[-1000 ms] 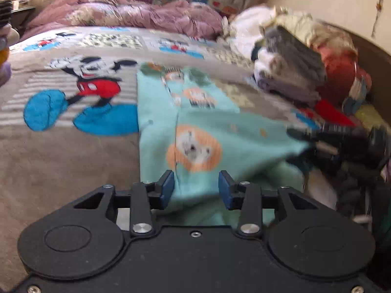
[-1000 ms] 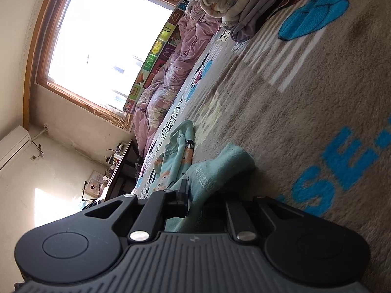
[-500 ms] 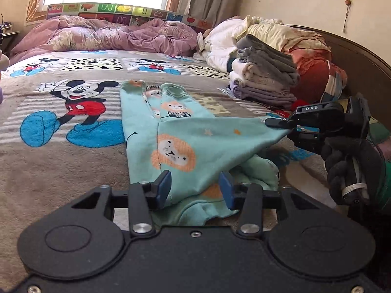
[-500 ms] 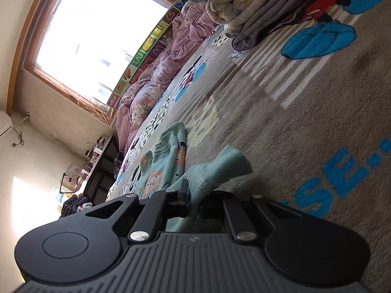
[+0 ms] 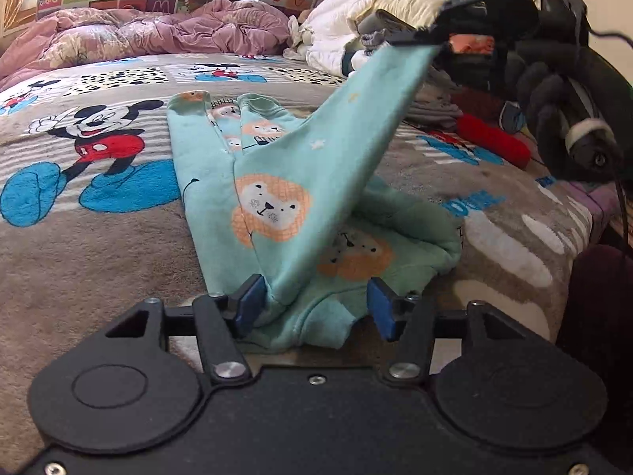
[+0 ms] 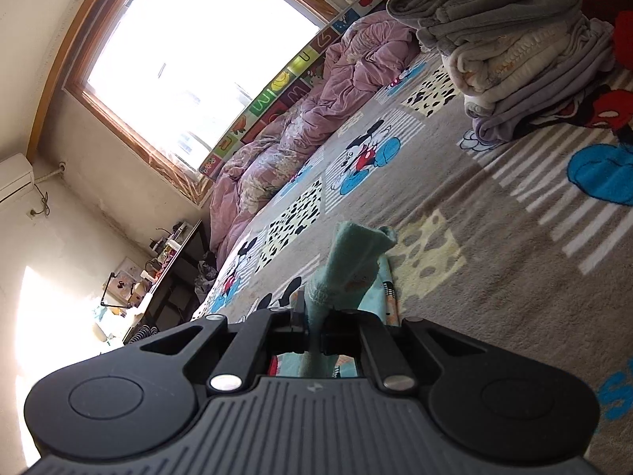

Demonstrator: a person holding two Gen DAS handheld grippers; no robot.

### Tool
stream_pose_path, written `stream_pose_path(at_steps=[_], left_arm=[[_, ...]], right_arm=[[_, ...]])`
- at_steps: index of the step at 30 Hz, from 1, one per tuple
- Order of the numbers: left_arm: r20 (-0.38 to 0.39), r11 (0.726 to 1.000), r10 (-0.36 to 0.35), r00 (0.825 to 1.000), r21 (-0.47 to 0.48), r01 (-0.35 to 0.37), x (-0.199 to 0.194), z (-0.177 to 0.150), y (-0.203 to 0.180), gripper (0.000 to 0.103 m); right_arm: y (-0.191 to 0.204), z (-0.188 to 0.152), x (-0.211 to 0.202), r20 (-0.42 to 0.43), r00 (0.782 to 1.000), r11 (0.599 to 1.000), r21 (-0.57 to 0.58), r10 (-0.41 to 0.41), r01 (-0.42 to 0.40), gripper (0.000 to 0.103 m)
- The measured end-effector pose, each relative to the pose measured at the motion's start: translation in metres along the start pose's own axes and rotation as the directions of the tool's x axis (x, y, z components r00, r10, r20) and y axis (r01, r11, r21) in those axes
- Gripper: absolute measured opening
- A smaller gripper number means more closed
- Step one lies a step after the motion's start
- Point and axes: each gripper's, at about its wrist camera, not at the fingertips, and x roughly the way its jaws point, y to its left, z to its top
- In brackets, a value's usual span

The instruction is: Fold clothes

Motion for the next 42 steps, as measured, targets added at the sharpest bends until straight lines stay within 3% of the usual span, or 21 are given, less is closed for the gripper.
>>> stream_pose_path(at_steps=[2,8,13,22,25,29,32,35,39,42], left_arm=[[-0.017,0.999,-0.009,1.000,0.032,0.009,0.001,-0.001,-0.002,0.061],[-0.010,0.992,-0.106,0.994,-0.074,0.105,-0.005,0.001,0.020,0.062],[0.016,0.971,-0.168,0.986,-0.172,0.169,-0.008,0.001,0.033,0.062],[0.066,0.918,-0.243,0.968,-0.307,0.251,-0.012,0.002,0.056,0.062],[0.077,0.903,-0.253,0.964,-0.338,0.264,-0.013,0.002,0.061,0.062],[0.086,0.887,-0.264,0.961,-0.368,0.277,-0.014,0.001,0.066,0.062],[0.084,0.887,-0.261,0.962,-0.371,0.273,-0.013,0.001,0.066,0.062],[0.082,0.888,-0.255,0.963,-0.374,0.267,-0.012,0.001,0.065,0.062],[0.082,0.886,-0.253,0.964,-0.380,0.265,-0.011,0.000,0.066,0.062],[0.082,0.884,-0.254,0.964,-0.384,0.266,-0.011,-0.001,0.067,0.062]], right_arm=[[0.019,0.003,0.014,-0.010,1.000,1.000,-0.024,-0.007,0.006,0.007],[0.066,0.004,0.060,-0.054,0.998,0.995,-0.095,-0.016,0.011,0.007],[0.092,-0.002,0.117,-0.110,0.991,0.982,-0.177,-0.081,0.061,0.007],[0.102,-0.024,0.207,-0.213,0.948,0.946,-0.274,-0.236,0.174,0.007],[0.095,-0.027,0.231,-0.228,0.932,0.937,-0.273,-0.282,0.217,0.014],[0.082,-0.010,0.224,-0.176,0.959,0.952,-0.253,-0.222,0.174,0.054],[0.071,0.003,0.211,-0.158,0.970,0.949,-0.285,-0.186,0.135,0.056],[0.055,0.004,0.210,-0.212,0.963,0.952,-0.288,-0.167,0.101,0.057],[0.051,-0.011,0.224,-0.297,0.941,0.932,-0.360,-0.164,0.049,0.054],[0.053,-0.026,0.236,-0.337,0.923,0.905,-0.423,-0.188,0.030,0.046]])
